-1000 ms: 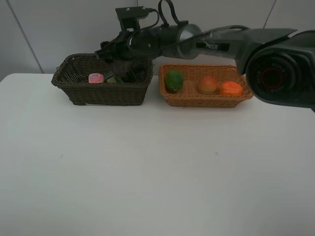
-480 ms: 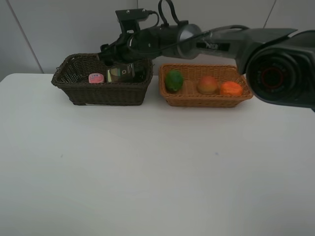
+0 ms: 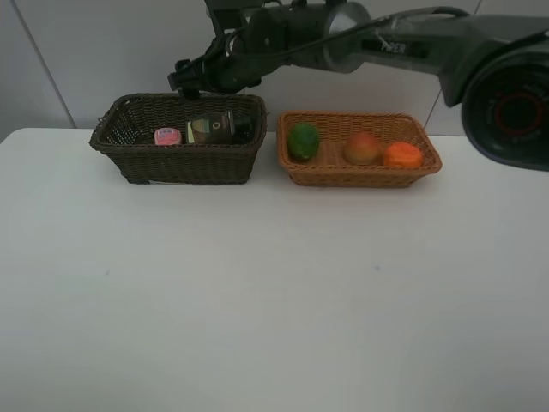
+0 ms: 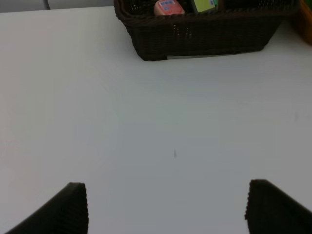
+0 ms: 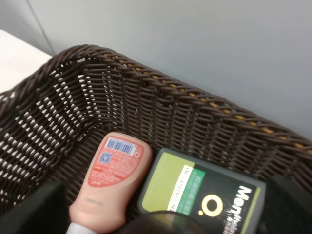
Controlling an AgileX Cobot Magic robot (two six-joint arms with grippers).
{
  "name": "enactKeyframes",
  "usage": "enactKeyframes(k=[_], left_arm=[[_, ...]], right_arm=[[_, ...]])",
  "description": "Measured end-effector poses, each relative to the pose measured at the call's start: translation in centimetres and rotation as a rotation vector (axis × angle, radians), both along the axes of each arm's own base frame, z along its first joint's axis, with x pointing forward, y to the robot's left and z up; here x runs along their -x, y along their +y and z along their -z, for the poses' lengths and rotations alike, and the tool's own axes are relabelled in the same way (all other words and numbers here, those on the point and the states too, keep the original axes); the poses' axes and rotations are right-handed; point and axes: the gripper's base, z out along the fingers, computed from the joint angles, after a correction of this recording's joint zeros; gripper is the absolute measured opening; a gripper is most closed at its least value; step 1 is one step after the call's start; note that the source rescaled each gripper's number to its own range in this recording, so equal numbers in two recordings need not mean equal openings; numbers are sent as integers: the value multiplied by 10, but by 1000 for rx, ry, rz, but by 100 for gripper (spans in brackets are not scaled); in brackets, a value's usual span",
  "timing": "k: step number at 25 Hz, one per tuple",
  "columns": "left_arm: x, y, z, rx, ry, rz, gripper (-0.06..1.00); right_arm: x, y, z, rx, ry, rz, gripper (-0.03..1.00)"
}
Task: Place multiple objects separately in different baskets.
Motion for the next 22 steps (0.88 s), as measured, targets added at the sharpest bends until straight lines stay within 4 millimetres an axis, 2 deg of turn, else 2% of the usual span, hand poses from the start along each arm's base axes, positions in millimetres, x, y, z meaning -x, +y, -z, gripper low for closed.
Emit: enactKeyframes(k=[4,14,17,22], left_arm=[[0,0,0,0,0,0,75],[0,0,0,0,0,0,75],[0,0,0,0,0,0,75],[0,0,0,0,0,0,75]], right_arm=[[8,-9,-31,34,-5,1,75],[46,-49,-134,132,-86,35,80],[62,-65,-148,167,-84,45,80],[102,-96,-149,209,-34,40,80]])
